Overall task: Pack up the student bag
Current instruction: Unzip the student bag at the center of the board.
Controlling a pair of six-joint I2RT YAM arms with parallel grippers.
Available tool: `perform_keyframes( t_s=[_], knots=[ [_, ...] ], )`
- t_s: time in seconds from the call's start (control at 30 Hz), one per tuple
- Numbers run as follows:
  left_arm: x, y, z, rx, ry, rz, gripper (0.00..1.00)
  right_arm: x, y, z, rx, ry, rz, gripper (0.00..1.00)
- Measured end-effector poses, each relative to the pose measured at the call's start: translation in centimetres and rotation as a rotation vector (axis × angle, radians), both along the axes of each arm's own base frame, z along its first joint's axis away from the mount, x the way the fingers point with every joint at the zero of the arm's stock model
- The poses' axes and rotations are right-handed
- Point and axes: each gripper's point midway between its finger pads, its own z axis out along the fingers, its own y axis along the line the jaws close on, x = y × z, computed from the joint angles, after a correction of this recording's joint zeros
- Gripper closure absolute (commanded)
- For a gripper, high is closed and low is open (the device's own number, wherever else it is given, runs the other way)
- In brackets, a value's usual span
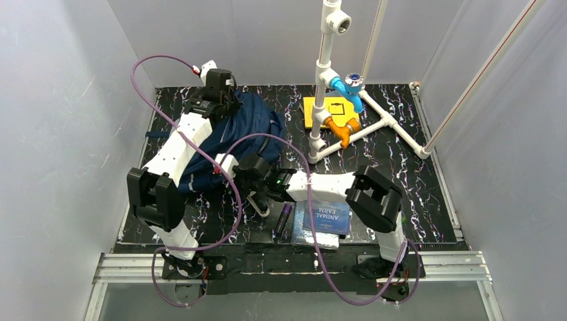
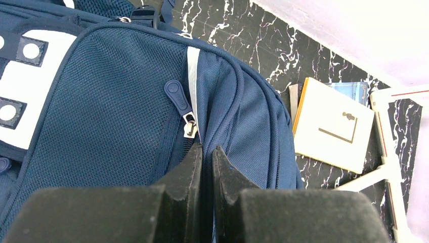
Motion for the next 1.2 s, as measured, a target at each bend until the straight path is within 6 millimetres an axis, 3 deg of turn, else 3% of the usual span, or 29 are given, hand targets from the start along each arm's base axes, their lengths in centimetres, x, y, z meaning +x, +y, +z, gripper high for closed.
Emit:
perform_keyframes(
  t_s=[0.2,0.4,0.53,0.63,0.77,0.87,0.93,1.0,1.1,1.2],
  knots=[
    [0.0,0.0,0.1,0.002,-0.001,-0.009,1.0,-0.4,1.6,-1.4,-0.011,0.001,0.023,0.95],
    [-1.1,-0.3,-0.3,0.028,-0.031,-0.095,1.0,-0.6,1.4,-1.5,-0.012,0.026,0.001,0.47],
    [-2.9,-0.7,-0.7,0.058,-0.049,-0.214,1.0,-1.7,-0.3,-1.4,-0.076,0.087,-0.016,0.27],
    [-4.7,-0.7,-0.6,0.108,-0.076,-0.311,1.0,-3.1,-2.6,1.1,-0.113,0.125,-0.03,0.24],
    [-7.9,-0.5,0.4,0.168,-0.131,-0.431,1.0,-4.5,-6.3,8.5,-0.045,0.139,-0.073,0.25],
    [-9.9,-0.8,1.5,0.196,-0.177,-0.525,1.0,-4.2,-8.5,13.2,0.014,0.136,-0.122,0.34],
    [-10.9,-1.0,2.0,0.212,-0.206,-0.581,1.0,-2.9,-9.3,15.1,0.038,0.14,-0.158,0.37],
    [-12.0,-1.2,2.2,0.228,-0.236,-0.632,1.0,-1.0,-10.4,15.1,0.032,0.157,-0.207,0.38],
    [-13.6,-1.1,1.8,0.249,-0.259,-0.68,1.0,1.2,-12.5,13.1,-0.017,0.205,-0.254,0.38],
    [-14.7,-1.2,1.8,0.263,-0.267,-0.721,1.0,1.7,-13.6,11.2,-0.07,0.227,-0.246,0.42]
  ],
)
